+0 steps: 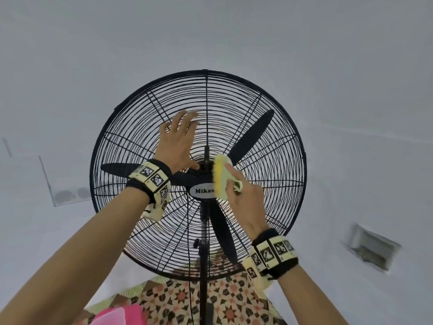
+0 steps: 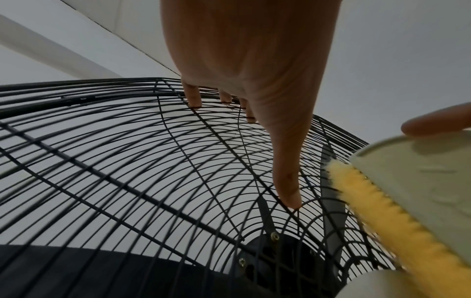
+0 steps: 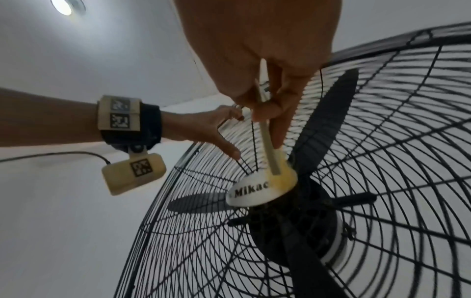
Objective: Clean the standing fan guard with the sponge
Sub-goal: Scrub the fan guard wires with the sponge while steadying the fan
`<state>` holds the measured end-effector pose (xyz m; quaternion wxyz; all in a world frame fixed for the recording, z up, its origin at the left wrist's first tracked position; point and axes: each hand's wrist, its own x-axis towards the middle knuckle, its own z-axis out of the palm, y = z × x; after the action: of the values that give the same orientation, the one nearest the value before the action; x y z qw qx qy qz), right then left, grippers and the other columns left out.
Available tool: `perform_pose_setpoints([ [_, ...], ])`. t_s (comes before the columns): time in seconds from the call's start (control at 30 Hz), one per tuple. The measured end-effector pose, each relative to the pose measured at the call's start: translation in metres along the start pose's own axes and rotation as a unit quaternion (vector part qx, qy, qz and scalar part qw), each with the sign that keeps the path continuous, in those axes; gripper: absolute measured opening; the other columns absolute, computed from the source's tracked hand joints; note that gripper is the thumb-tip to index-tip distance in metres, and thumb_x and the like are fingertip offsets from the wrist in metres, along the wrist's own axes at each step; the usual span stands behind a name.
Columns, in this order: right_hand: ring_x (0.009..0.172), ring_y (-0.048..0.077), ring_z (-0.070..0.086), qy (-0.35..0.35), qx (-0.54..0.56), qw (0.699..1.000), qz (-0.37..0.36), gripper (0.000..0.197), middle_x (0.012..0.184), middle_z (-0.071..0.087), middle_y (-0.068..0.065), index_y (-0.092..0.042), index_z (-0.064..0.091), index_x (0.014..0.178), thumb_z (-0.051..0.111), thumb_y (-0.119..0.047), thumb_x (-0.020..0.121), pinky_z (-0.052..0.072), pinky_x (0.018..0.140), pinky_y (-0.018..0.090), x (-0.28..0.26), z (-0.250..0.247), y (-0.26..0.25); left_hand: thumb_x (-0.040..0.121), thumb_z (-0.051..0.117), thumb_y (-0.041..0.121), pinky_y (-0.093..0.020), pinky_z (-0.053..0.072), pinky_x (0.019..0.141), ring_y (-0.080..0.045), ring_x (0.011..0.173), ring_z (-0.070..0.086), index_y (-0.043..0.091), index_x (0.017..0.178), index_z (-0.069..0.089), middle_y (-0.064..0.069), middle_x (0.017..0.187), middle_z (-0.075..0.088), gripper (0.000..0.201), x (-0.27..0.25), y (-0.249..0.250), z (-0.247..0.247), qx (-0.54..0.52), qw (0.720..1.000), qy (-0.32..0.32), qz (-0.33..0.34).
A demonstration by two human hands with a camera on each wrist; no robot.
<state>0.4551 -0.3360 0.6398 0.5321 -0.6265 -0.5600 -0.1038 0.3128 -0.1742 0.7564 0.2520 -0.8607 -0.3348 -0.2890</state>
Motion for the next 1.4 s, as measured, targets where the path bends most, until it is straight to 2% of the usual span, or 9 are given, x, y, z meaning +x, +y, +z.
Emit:
perform_pose_setpoints([
  [0.07,0.042,0.014,0.052,0.029,-0.013,0.999,0.018,0.046,0.063,0.066,0.004,-0.030,0.045,0.154,0.050,-0.025,0.109,0.046,0.038,0.020,0.001,0.001,-0.001,0.053,0.094,0.065,-0.057,0.027,0.117,-0.025,0.157,0.006,0.017,0.155,0.030,0.001,0.169,0.012,0.129,0.001,0.001,-0.002,0.006,1.000,-0.005,-0.008],
  [0.23,0.060,0.010,0.068,-0.016,0.061,0.996,-0.058,0.057,0.078,0.069,-0.003,-0.039,0.026,0.159,0.051,-0.029,0.109,0.058,0.050,0.021,0.005,-0.003,-0.020,0.053,0.095,0.063,-0.059,0.031,0.115,-0.028,0.156,0.010,0.015,0.151,0.033,-0.003,0.167,0.016,0.126,0.001,0.009,-0.005,0.011,1.000,-0.005,-0.015],
  [0.47,0.047,0.010,0.063,0.032,-0.053,0.998,-0.019,0.050,0.070,0.069,-0.001,-0.022,0.033,0.159,0.046,-0.027,0.111,0.053,0.042,0.022,0.029,-0.015,-0.020,0.055,0.095,0.061,-0.059,0.031,0.117,-0.029,0.157,0.007,0.015,0.152,0.029,-0.002,0.167,0.012,0.127,0.004,0.012,-0.007,0.018,0.999,-0.022,-0.029],
  [0.6,0.053,0.005,0.065,-0.017,-0.025,0.997,-0.069,0.052,0.082,0.066,-0.005,-0.033,0.026,0.158,0.046,-0.029,0.110,0.053,0.043,0.017,0.027,-0.011,-0.026,0.054,0.095,0.062,-0.060,0.031,0.116,-0.030,0.157,0.009,0.015,0.153,0.029,-0.003,0.168,0.012,0.128,0.003,0.017,-0.008,0.026,0.999,-0.022,-0.032],
  [0.73,0.046,0.007,0.059,0.064,-0.079,0.995,-0.016,0.050,0.067,0.067,0.001,-0.023,0.034,0.159,0.045,-0.028,0.111,0.053,0.043,0.022,0.033,-0.016,-0.019,0.056,0.097,0.055,-0.061,0.029,0.119,-0.030,0.158,0.008,0.013,0.151,0.031,-0.004,0.168,0.014,0.123,0.002,0.017,-0.005,0.020,0.999,-0.013,-0.036],
  [0.9,0.054,0.007,0.066,-0.042,-0.024,0.995,-0.086,0.053,0.079,0.069,0.002,-0.035,0.024,0.157,0.047,-0.028,0.110,0.057,0.046,0.026,0.024,-0.010,-0.023,0.056,0.096,0.056,-0.063,0.026,0.119,-0.030,0.157,0.007,0.013,0.151,0.033,-0.005,0.167,0.014,0.122,0.001,0.020,-0.002,0.012,0.999,-0.005,-0.033],
  [1.03,0.047,0.008,0.061,0.050,-0.096,0.994,-0.021,0.051,0.066,0.064,-0.003,-0.021,0.034,0.159,0.045,-0.028,0.110,0.054,0.042,0.028,0.035,-0.013,-0.018,0.060,0.095,0.054,-0.063,0.023,0.123,-0.032,0.159,0.005,0.011,0.153,0.030,-0.007,0.169,0.012,0.121,0.003,0.018,-0.001,0.017,0.999,-0.011,-0.035],
  [1.2,0.051,-0.006,0.054,-0.022,-0.009,0.991,-0.135,0.055,0.078,0.058,-0.012,-0.029,0.026,0.158,0.050,-0.025,0.108,0.050,0.050,0.010,0.039,-0.012,-0.035,0.057,0.094,0.059,-0.063,0.022,0.123,-0.032,0.159,0.004,0.012,0.152,0.030,-0.006,0.169,0.013,0.124,0.003,0.015,0.003,0.012,0.999,-0.005,-0.032],
  [1.4,0.057,0.010,0.059,0.043,-0.147,0.987,-0.037,0.059,0.078,0.067,0.002,-0.020,0.025,0.163,0.039,-0.034,0.107,0.059,0.052,0.030,0.058,-0.015,-0.031,0.064,0.093,0.050,-0.064,0.020,0.124,-0.033,0.160,0.001,0.011,0.154,0.027,-0.008,0.171,0.008,0.119,0.003,0.015,0.000,0.007,0.999,-0.021,-0.035],
])
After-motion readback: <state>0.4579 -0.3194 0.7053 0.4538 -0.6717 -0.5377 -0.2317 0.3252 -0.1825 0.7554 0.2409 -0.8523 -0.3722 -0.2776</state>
